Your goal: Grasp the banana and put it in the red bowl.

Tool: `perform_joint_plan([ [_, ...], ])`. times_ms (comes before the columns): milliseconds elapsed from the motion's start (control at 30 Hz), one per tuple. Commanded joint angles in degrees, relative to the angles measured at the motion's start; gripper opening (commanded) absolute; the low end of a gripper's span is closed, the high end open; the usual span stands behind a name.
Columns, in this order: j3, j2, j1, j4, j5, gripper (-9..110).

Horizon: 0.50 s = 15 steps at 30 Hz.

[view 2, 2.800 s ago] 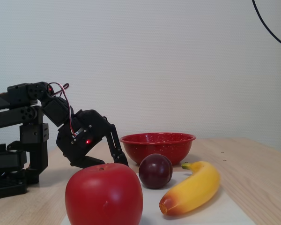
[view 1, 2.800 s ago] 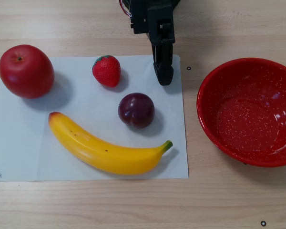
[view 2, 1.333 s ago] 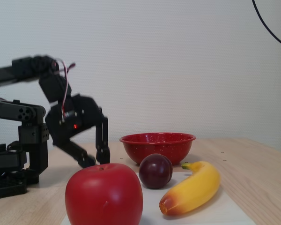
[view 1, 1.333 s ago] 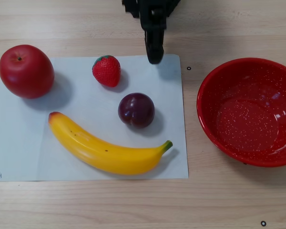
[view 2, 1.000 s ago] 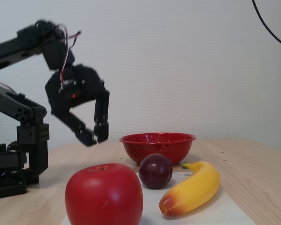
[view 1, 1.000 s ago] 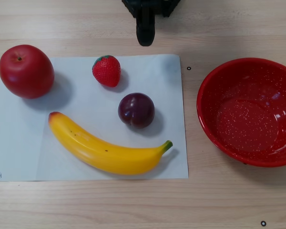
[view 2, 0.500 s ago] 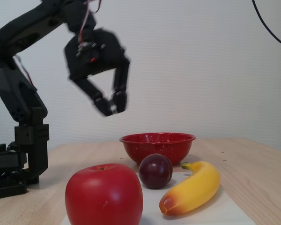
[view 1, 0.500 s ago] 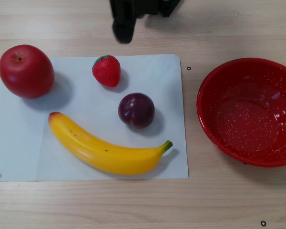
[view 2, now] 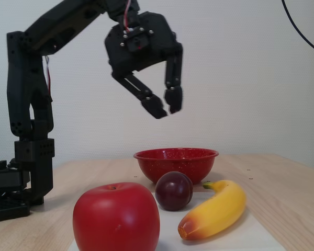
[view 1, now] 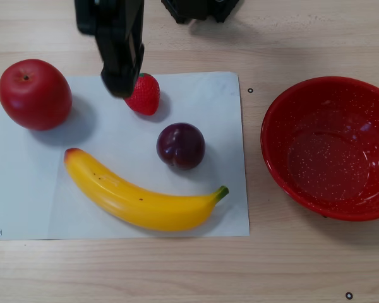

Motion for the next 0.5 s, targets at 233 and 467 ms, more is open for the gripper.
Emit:
perform_joint_plan([
  [233,-18.02,-10.11,0.18,5.10,-1.32,6],
  [467,-26.37,-19.42,1.41,5.36,-2.81,11],
])
